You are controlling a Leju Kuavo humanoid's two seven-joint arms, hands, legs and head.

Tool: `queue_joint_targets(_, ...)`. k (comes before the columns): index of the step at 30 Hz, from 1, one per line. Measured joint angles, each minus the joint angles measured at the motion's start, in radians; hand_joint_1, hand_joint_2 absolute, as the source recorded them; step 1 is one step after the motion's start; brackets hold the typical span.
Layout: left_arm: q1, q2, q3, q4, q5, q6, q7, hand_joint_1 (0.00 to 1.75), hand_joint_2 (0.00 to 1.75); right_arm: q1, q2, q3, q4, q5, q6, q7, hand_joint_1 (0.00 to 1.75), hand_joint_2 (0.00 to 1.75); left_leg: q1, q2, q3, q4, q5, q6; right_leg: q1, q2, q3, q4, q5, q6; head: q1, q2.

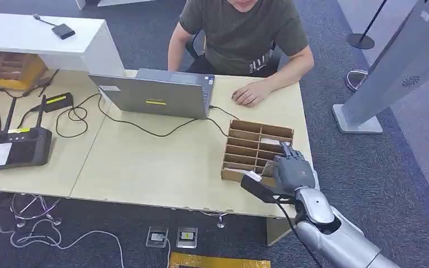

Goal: Pass the card to the sensor for recognition and then transmit it.

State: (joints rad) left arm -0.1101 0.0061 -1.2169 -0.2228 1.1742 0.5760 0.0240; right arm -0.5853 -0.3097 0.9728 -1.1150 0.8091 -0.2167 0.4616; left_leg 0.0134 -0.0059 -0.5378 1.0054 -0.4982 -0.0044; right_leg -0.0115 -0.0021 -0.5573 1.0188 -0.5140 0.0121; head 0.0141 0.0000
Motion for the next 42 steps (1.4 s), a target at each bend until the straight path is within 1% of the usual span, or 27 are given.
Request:
queue_joint_targets(8,-0.001,0.0,-0.008,-0.003,0.0,0.0,0.0,0.0,0.0,-0.008,0.017,0.01,0.03,-0.009,-0.025,-0.005,1.75,1.75,0.0,0.0,0.001,0.0,0.0,0.0,0.0,0.001,0.0,0.0,0.0,0.0,0.0,0.0)
queue_joint_targets(11,-0.001,0.0,-0.015,-0.003,0.0,-0.001,0.0,0.0,0.0,-0.011,0.018,0.014,0.036,0.006,-0.029,0.003,1.75,1.75,0.0,0.0,0.001,0.0,0.0,0.0,0.0,0.001,0.001,0.0,0.0,0.0,0.0,0.0)
queue_joint_targets(14,-0.001,0.0,-0.016,-0.003,0.0,-0.002,0.0,0.0,0.0,-0.019,0.017,0.014,0.037,0.037,-0.021,0.032,1.75,1.75,0.0,0.0,0.001,0.0,0.001,0.0,0.0,0.001,0.0,0.0,0.0,0.0,0.0,0.0)
queue_joint_targets(16,-0.001,0.0,-0.016,-0.003,0.0,-0.002,0.0,0.0,0.0,-0.033,0.015,0.014,0.032,0.083,-0.004,0.066,1.75,1.75,0.0,0.0,0.001,0.0,0.001,0.0,0.0,0.001,0.0,0.0,0.0,0.0,0.0,0.0)
queue_joint_targets(17,-0.001,0.0,-0.017,-0.003,-0.001,-0.002,0.0,0.0,0.0,-0.041,0.013,0.014,0.027,0.106,0.01,0.08,1.75,1.75,0.0,0.0,0.001,0.0,0.001,0.0,0.0,0.001,0.0,0.0,0.0,0.0,0.0,0.0)
queue_joint_targets(19,-0.001,0.001,-0.02,-0.003,-0.002,-0.002,0.0,0.0,0.0,-0.072,-0.002,0.014,0.001,0.205,0.086,0.134,1.75,1.75,0.0,0.0,0.001,0.0,0.001,0.0,0.0,0.002,0.0,0.0,0.001,0.0,0.0,0.0)
queue_joint_targets(20,-0.001,0.002,-0.022,-0.003,-0.003,-0.002,0.0,0.0,0.0,-0.093,-0.013,0.011,-0.01,0.231,0.114,0.151,1.75,1.75,0.0,0.001,0.001,0.0,0.001,0.0,0.0,0.002,0.0,0.0,0.001,0.0,0.0,0.0)
queue_joint_targets(21,-0.001,0.002,-0.023,-0.003,-0.003,-0.002,0.0,0.0,0.0,-0.117,-0.021,0.006,-0.036,0.276,0.178,0.186,1.75,1.75,0.0,0.001,0.001,0.001,0.001,0.0,0.0,0.002,0.0,0.0,0.001,0.0,0.0,0.0)
queue_joint_targets(23,-0.001,0.005,-0.024,-0.003,-0.003,-0.003,0.0,0.0,0.0,-0.174,-0.045,-0.02,-0.087,0.332,0.296,0.22,1.75,1.75,-0.001,0.001,0.001,0.001,0.001,0.0,-0.001,0.002,0.0,0.0,0.002,0.0,0.0,0.0)
queue_joint_targets(25,0.0,0.006,-0.024,-0.003,-0.003,-0.003,0.0,0.0,0.0,-0.225,-0.07,-0.059,-0.144,0.385,0.408,0.223,1.75,1.75,-0.001,0.001,0.001,0.001,0.001,0.0,-0.001,0.002,0.0,0.0,0.002,0.0,0.0,0.0)
queue_joint_targets(27,0.0,0.006,-0.024,-0.003,0.0,-0.002,0.0,0.0,0.0,-0.265,-0.087,-0.095,-0.191,0.42,0.483,0.223,1.75,1.75,-0.001,0.001,0.0,0.001,0.001,0.0,-0.001,0.002,0.0,0.0,0.002,0.0,0.0,0.0)
queue_joint_targets(28,0.0,0.005,-0.024,-0.003,0.001,-0.001,0.0,0.0,0.0,-0.282,-0.095,-0.117,-0.217,0.433,0.508,0.223,1.75,1.75,-0.001,0.001,0.0,0.001,0.001,0.0,-0.001,0.002,0.0,0.0,0.002,0.0,0.0,0.0)
queue_joint_targets(30,0.0,0.004,-0.024,-0.003,0.011,0.002,0.0,0.0,0.0,-0.321,-0.104,-0.147,-0.268,0.444,0.533,0.223,1.75,1.75,-0.001,0.001,0.0,0.001,0.001,0.0,-0.001,0.002,-0.001,0.0,0.002,0.0,-0.001,0.0)
queue_joint_targets(33,0.0,0.001,-0.024,-0.003,0.024,0.006,0.0,0.0,0.0,-0.364,-0.105,-0.162,-0.295,0.45,0.529,0.222,1.75,1.75,0.0,0.001,0.0,0.0,0.001,0.0,0.0,0.002,0.0,0.0,0.001,0.0,0.0,0.0)
queue_joint_targets(42,0.0,-0.004,-0.024,-0.003,0.035,0.01,0.0,0.0,0.0,-0.392,-0.103,-0.18,-0.332,0.448,0.516,0.222,1.75,1.75,0.0,0.001,0.0,0.0,0.001,0.0,0.0,0.001,0.0,0.0,0.002,0.0,0.0,0.0)
